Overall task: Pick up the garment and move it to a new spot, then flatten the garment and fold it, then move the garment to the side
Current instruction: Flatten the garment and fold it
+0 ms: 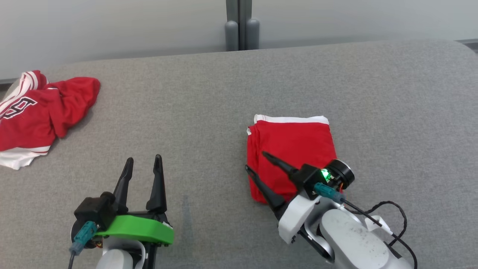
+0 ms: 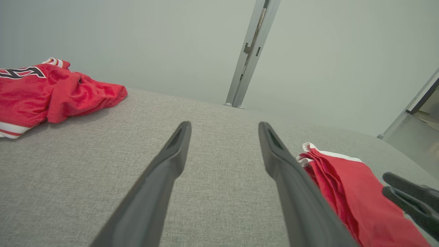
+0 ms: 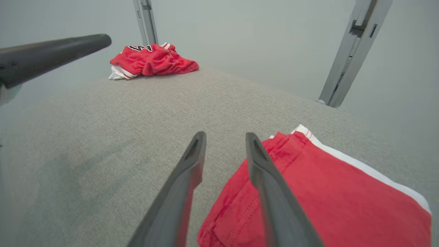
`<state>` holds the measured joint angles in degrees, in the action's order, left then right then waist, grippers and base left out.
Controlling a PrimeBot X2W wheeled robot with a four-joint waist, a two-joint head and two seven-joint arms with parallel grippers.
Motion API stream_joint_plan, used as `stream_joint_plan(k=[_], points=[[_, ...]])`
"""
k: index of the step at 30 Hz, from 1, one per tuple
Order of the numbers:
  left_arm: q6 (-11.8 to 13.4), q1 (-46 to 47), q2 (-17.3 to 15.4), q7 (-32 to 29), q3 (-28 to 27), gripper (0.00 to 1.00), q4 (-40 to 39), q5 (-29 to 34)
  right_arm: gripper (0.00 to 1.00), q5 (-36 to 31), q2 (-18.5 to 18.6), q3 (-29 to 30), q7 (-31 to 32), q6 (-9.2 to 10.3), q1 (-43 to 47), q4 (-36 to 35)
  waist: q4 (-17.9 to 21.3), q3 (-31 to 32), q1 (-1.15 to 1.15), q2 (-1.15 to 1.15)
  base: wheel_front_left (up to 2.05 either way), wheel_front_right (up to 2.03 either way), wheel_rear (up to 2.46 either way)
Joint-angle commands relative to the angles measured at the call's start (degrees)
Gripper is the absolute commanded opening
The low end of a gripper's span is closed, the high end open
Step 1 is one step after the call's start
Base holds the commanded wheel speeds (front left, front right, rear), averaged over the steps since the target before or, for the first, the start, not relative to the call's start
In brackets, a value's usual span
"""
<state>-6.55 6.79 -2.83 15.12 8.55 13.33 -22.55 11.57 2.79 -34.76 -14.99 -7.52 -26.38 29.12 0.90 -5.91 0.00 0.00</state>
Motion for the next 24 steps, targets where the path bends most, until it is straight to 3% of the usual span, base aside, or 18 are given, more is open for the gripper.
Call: stream_joint_plan(k=[1,15,24], points=[[-0.23,0.02,-0.12,0.04,-0.30,1.00,0.10,0.51,1.00,-0.49,0.21,1.32,-0.27,0.06,1.17,-1.34,0.87,1.10,0.00,0.00,0.00,0.00,0.00],[1.24,-3.60,-0.13,0.04,-0.09,1.00,0.74,0.85,1.00,-1.49,0.21,23.04,-0.28,0.06,10.14,-8.72,3.67,4.41,0.00,0.00,0.00,0.00,0.00],[3.23,-8.49,-0.14,0.04,-1.89,1.00,-0.01,-0.41,1.00,-2.35,0.17,29.76,-0.27,0.06,14.81,-9.77,4.48,4.93,0.00,0.00,0.00,0.00,0.00]])
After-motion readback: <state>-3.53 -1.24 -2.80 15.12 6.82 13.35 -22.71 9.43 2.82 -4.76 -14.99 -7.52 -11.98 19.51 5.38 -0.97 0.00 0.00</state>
